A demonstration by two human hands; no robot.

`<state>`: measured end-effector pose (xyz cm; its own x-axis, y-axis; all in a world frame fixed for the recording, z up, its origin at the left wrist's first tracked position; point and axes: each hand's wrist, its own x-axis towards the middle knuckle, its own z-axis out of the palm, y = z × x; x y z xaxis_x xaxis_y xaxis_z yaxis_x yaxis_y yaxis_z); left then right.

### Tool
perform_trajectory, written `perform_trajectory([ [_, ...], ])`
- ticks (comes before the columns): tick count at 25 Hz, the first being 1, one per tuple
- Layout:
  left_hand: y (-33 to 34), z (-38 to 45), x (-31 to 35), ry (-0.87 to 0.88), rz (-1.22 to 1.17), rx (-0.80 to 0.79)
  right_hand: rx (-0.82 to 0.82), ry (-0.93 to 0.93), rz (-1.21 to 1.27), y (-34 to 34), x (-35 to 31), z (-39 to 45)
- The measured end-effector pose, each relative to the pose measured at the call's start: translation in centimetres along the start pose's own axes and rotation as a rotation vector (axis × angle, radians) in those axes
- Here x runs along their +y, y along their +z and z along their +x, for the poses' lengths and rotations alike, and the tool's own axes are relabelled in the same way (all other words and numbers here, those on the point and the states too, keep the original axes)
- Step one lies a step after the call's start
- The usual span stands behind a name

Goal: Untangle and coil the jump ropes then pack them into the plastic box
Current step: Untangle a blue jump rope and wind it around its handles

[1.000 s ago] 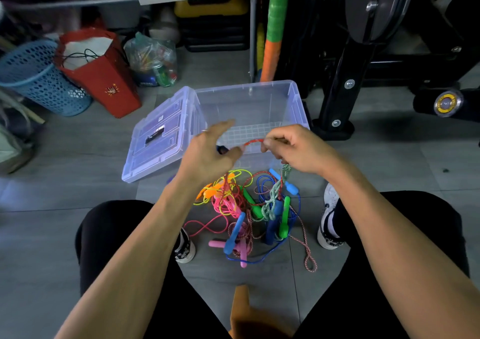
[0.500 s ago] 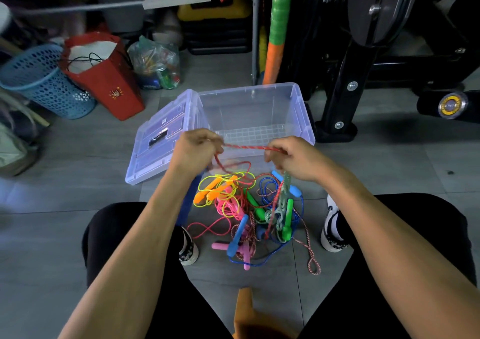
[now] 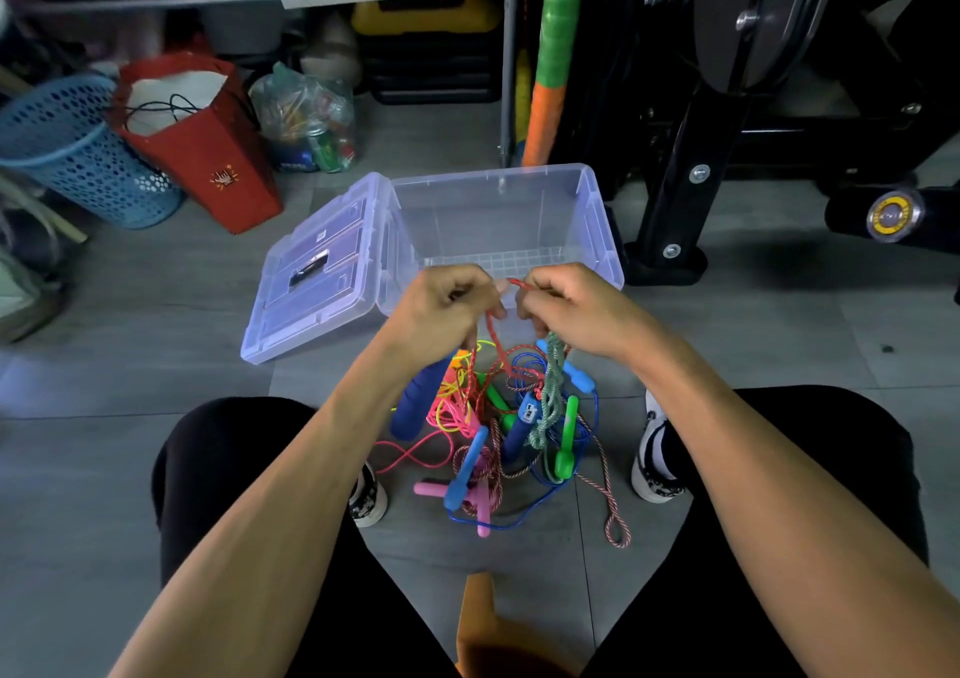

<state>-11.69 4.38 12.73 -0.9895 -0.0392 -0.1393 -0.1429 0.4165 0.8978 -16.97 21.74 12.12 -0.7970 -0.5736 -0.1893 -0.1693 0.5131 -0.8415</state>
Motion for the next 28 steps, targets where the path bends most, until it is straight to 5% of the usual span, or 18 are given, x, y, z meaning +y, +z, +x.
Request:
perform_trajectory([
  [3, -1.5, 0.1, 0.0, 0.023, -0.135, 0.281, -0.018, 0.035, 0.208, -1.0, 0.6, -0.3],
  [7, -5.8, 0.9, -1.0, -0.088, -0.470, 0.635, -0.060, 0.014, -0.021, -1.9, 2.9, -1.0],
  [12, -4.3, 0.4, -2.2, -0.270, 0.188, 0.237, 0.054, -0.058, -0.076, -2.7, 2.7, -2.1],
  [17, 0.6, -1.1, 0.2, 0.267, 0.339, -0.058, -0.026, -0.125, -0.139, -1.3, 0.3, -2.4],
  [19, 1.1, -0.9, 0.4, 0.272, 0.222, 0.001, -0.009, -0.121, -0.082, -1.3, 0.2, -2.2],
  [23, -1.7, 1.1, 0.0, -0.111, -0.345, 0.470, -0.020, -0.005, -0.044, -2.1, 1.4, -2.0],
  [26, -2.5, 1.3, -1.3, -0.277, -0.009, 0.374, -0.012, -0.003, -0.110, -2.2, 1.5, -2.2],
  [28, -1.0, 0.4, -1.1, -0.051, 0.293, 0.151, -0.020, -0.059, -0.114, -1.7, 0.7, -2.2],
])
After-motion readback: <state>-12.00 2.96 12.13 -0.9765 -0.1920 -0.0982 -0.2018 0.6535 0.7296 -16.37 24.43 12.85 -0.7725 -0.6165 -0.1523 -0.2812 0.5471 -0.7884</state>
